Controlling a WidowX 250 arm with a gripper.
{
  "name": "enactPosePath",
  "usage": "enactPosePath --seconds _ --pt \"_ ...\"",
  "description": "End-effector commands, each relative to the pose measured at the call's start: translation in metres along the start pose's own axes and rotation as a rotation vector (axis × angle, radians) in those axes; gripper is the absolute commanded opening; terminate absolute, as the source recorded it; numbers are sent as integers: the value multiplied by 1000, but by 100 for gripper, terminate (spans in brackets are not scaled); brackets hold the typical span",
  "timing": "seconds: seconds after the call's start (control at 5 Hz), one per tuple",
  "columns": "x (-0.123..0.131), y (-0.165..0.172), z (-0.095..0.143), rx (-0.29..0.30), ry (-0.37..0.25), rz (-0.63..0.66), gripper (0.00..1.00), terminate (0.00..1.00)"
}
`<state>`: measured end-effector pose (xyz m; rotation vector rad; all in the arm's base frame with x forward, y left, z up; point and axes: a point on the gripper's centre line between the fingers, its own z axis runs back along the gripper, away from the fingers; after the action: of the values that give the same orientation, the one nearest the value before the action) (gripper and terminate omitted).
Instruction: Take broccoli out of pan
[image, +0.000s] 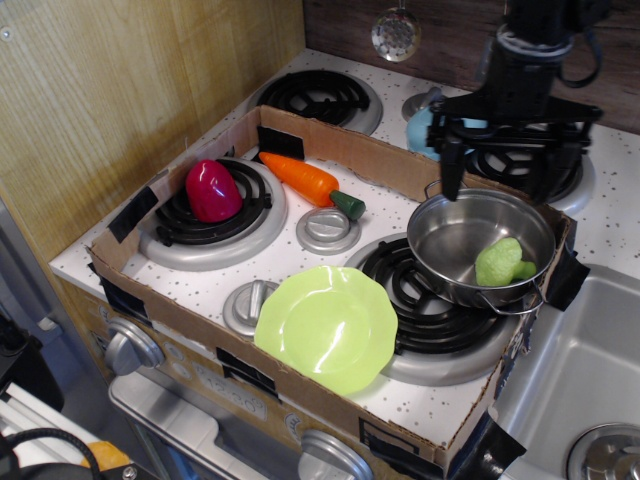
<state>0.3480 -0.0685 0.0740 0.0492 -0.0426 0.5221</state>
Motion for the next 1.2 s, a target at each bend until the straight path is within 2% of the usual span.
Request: enactPosePath --seconds 0.0,0.6,0.8,1.0 --pt "5 -6 2 -5 -49 13 100 0" --pt "0 -9 -15 40 -18 76 100 0" --pt "-5 -7 -17 62 -1 81 100 0" --pt "-16 -9 -16 79 -3 139 100 0"
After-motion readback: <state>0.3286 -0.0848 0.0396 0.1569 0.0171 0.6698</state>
